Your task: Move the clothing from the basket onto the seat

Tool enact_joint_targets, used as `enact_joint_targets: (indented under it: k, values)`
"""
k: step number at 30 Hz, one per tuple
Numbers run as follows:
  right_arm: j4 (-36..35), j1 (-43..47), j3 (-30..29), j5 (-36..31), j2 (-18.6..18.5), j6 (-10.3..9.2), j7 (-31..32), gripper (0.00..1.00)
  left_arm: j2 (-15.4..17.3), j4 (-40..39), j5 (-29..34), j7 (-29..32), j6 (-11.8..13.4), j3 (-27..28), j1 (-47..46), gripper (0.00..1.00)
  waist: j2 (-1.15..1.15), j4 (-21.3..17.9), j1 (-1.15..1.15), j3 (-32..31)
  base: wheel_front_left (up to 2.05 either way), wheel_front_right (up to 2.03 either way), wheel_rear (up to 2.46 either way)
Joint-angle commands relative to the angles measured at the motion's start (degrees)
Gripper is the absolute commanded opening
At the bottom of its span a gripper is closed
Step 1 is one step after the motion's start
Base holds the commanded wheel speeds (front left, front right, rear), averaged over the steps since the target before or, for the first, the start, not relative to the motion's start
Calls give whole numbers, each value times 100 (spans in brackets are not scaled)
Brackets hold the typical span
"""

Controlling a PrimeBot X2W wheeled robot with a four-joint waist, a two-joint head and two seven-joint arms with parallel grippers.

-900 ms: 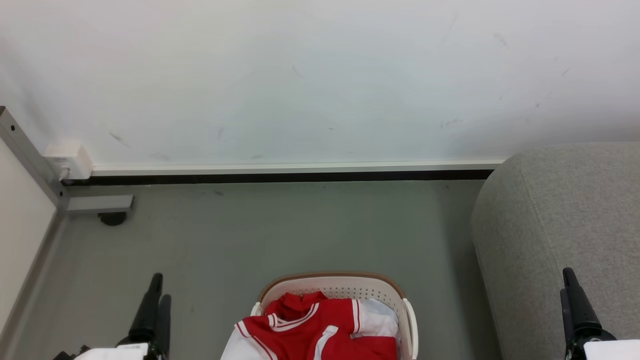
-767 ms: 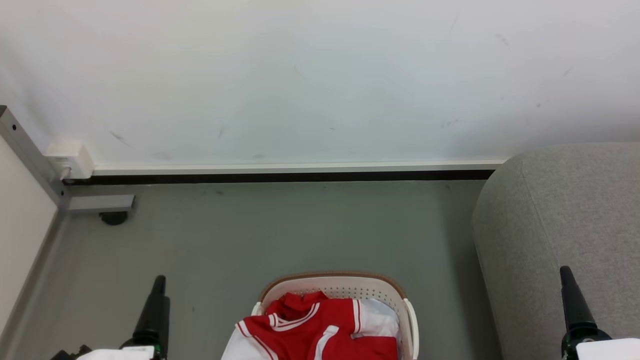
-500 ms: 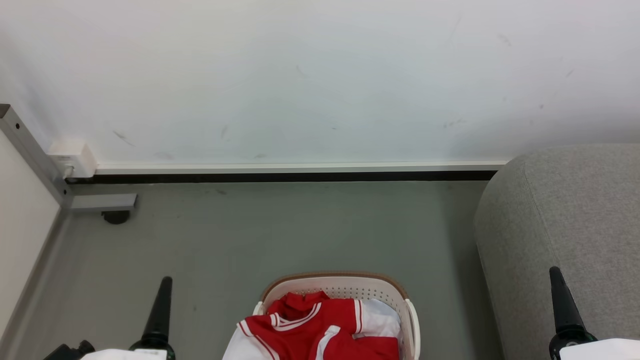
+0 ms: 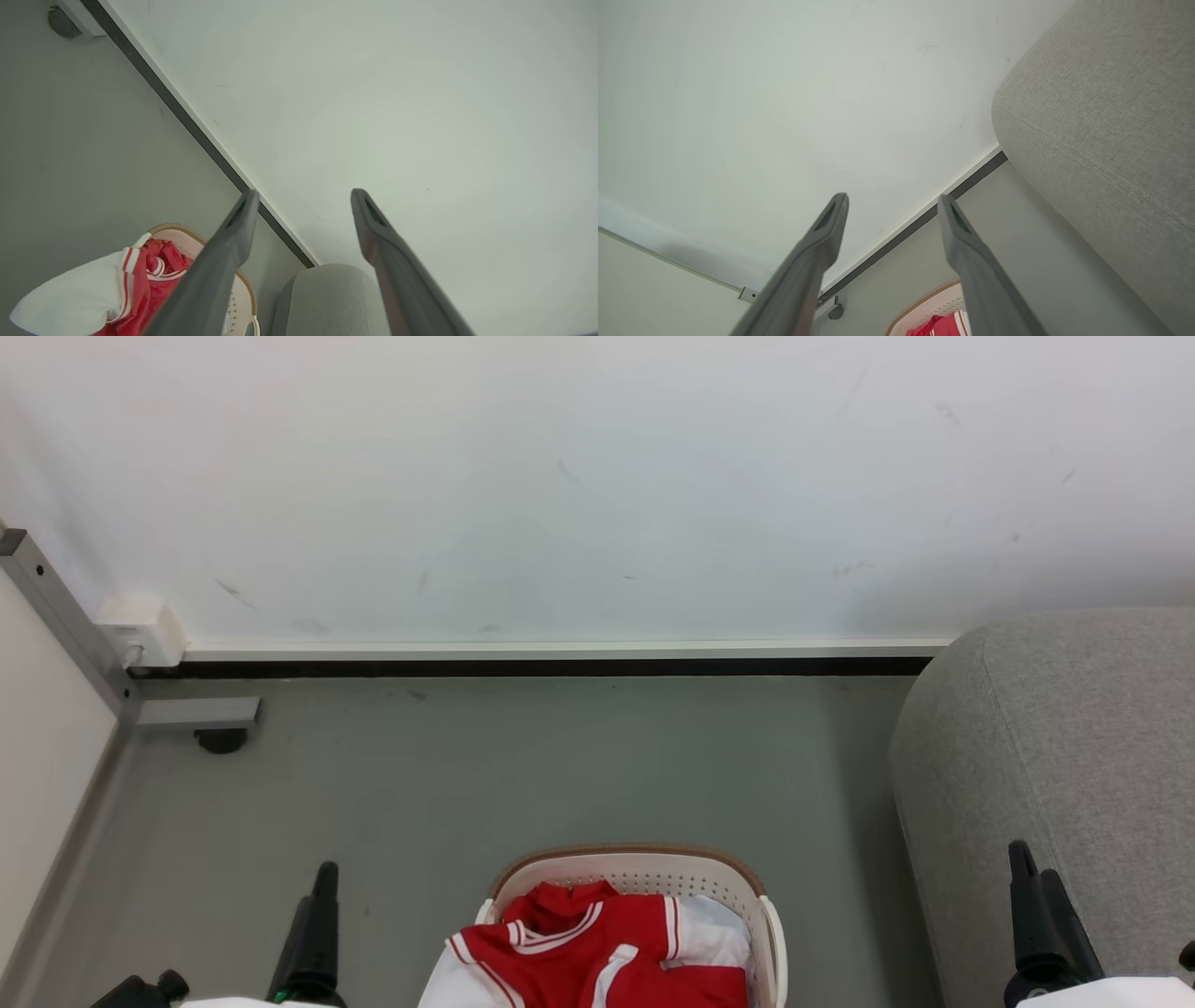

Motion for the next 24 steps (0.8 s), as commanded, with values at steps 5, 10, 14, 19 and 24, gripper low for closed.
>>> enact_joint_targets:
  k: [5,10,14,19,24]
  values:
    - [-117,25,47,-468,-64,-4,-141,100,48,-147,487,-155,-5,-55,22,100,0,10,0,-2,0,0,0]
    - [-134,70,67,-804,-67,-4,-236,100,50,-198,833,-247,-5,-98,57,100,0,11,0,3,0,0,0]
    - [-149,107,87,-1083,-68,-5,-305,100,51,-223,1102,-324,-5,-133,86,100,0,4,0,11,0,0,0]
    - [-165,143,116,-1417,-71,-5,-393,100,53,-254,1428,-419,-5,-179,117,100,0,-1,0,15,0,0,0]
    - [-173,175,157,-1736,-73,-6,-482,100,54,-285,1766,-497,-5,-237,147,100,0,5,0,10,0,0,0]
